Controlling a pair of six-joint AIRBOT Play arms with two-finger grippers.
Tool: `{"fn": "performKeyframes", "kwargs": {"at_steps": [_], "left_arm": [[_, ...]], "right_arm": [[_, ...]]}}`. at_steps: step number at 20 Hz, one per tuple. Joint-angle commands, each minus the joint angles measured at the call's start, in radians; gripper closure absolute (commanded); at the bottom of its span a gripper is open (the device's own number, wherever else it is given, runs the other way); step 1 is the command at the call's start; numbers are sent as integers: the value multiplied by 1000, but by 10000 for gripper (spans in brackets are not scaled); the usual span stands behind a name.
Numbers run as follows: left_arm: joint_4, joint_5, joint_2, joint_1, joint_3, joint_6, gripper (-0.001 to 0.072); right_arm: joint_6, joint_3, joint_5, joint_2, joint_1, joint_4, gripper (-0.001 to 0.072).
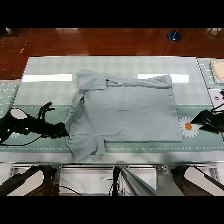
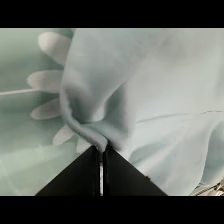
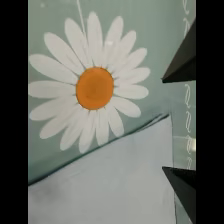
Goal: Fold the shirts.
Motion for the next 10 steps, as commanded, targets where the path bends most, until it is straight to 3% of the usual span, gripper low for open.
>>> {"fn": "performKeyframes", "kwargs": {"at_steps": [1,5,10], "left_arm": [[14,-9,1,32,0,27,682],[14,-8,1,38,0,43,682],[10,-8,1,38,5,59,683]], "right_arm": [[-83,-142,-26,19,-65,135,117],[-95,-228,-83,19,-65,101,117],[-80,-301,-184,18,-63,175,124]]}}
